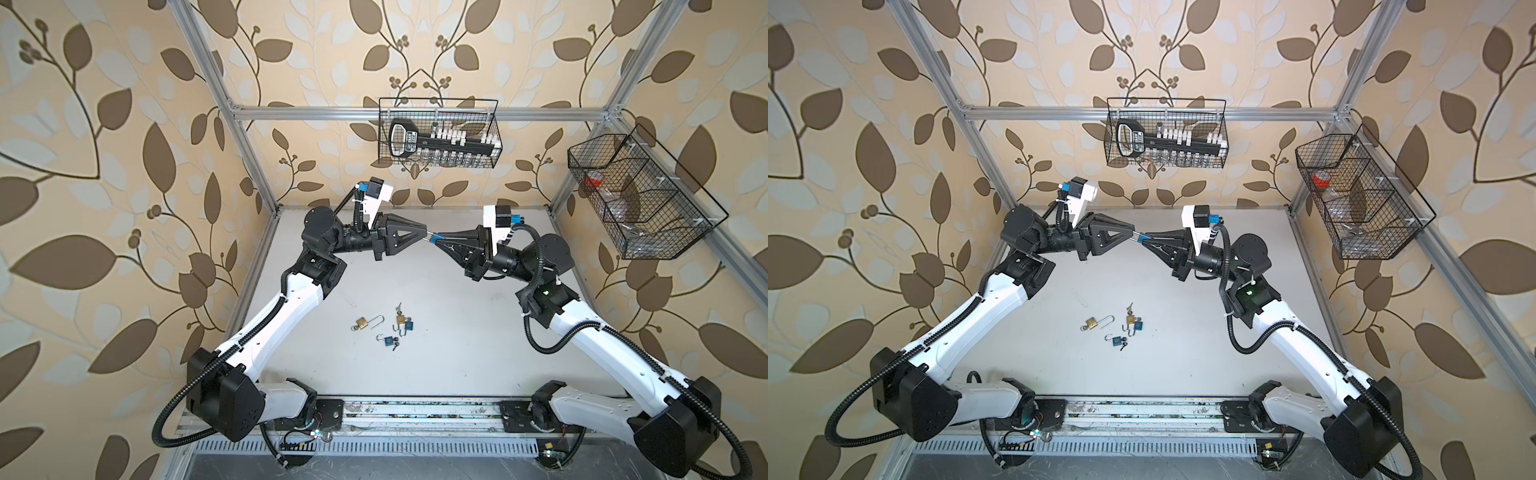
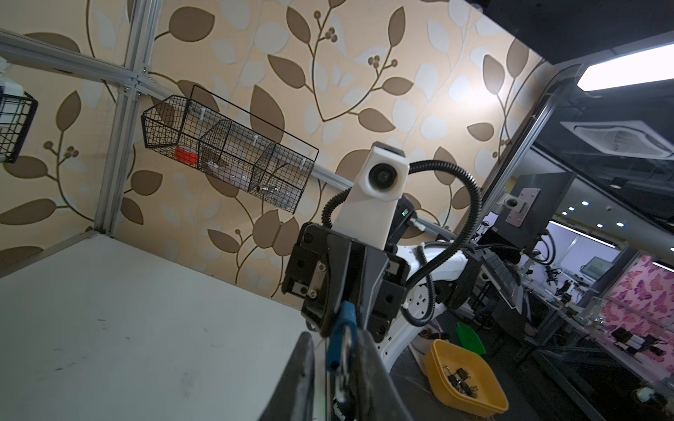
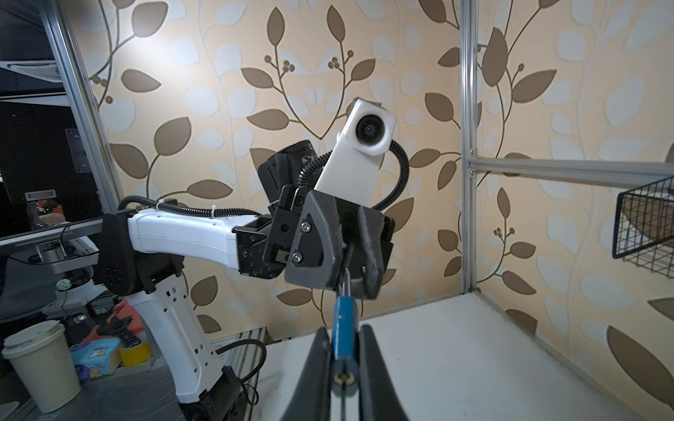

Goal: Lock with the key

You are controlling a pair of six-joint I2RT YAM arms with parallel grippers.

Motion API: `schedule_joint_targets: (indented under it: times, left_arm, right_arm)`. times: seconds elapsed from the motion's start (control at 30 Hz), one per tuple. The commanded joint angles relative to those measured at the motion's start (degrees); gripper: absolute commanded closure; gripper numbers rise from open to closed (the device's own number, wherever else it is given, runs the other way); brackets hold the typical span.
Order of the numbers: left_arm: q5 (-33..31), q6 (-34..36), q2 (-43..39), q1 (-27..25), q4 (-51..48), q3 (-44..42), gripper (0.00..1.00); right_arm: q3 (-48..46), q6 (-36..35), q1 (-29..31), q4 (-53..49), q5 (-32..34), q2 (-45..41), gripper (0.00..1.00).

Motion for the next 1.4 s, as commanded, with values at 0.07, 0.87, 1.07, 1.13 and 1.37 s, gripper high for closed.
schedule_joint_targets:
  times: [0.07,0.87,1.07,1.13,1.37]
  left_arm:
    - [2.92,12.22,-2.37,0.63,-12.15,3.20,0.61]
    - [4.34,28.09,-3.60,-3.06,-29.71,5.94,0.56]
    - [3.21,27.89,-3.92,-3.06,-29.26,5.77,0.61]
    - [4.27,26.98,-3.76,-3.06,-28.11,5.55,0.61]
    - [9.51,25.70,-1.65,-4.71,-27.46,6.47,0.61]
  right_arm:
    - [8.09,-4.95,0.19,-25.12,-1.70,-2.83,1.00]
    - [16.77,-13.15,-4.12,-56.08,-6.01,-2.50,1.00]
    - [16.40,-12.24,-4.34,-59.23,-0.79,-2.17,1.00]
    - [16.51,-12.06,-4.48,-59.92,0.14,-1.76,1.00]
    - [16.66,-9.55,-4.52,-54.88,-4.54,-1.27,1.00]
